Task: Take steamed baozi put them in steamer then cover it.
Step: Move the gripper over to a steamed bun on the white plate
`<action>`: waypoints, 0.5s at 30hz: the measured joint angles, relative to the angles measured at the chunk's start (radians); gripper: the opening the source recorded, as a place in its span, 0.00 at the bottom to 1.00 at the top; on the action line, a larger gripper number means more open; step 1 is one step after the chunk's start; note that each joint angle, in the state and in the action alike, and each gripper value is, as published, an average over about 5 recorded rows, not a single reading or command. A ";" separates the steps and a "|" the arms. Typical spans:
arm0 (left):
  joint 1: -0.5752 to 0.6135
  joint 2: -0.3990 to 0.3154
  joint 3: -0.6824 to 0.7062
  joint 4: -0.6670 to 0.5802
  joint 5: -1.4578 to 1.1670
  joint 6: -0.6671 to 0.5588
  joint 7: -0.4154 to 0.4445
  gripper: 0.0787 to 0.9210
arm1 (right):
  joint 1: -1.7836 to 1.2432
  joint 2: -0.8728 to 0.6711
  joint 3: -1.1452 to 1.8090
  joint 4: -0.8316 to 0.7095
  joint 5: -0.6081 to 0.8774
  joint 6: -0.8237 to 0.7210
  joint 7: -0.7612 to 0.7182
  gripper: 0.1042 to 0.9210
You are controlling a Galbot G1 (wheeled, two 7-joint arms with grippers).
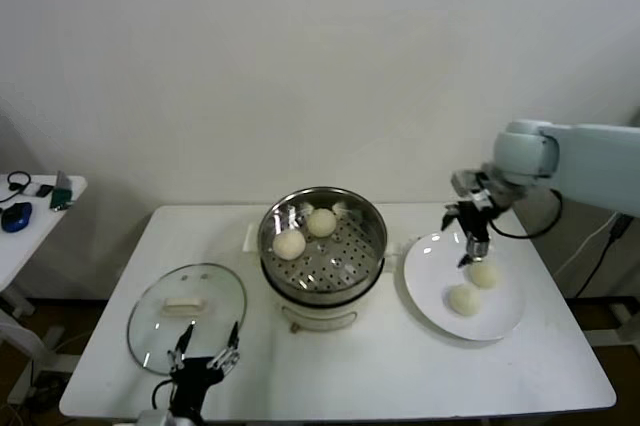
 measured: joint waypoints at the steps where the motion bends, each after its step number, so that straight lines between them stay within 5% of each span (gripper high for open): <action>1: 0.002 -0.001 0.000 0.000 0.000 0.000 0.000 0.88 | -0.026 -0.011 0.013 -0.005 -0.018 -0.001 0.001 0.88; 15: 0.020 -0.010 -0.004 -0.003 0.006 -0.006 -0.002 0.88 | -0.352 -0.033 0.221 -0.125 -0.180 -0.029 0.055 0.88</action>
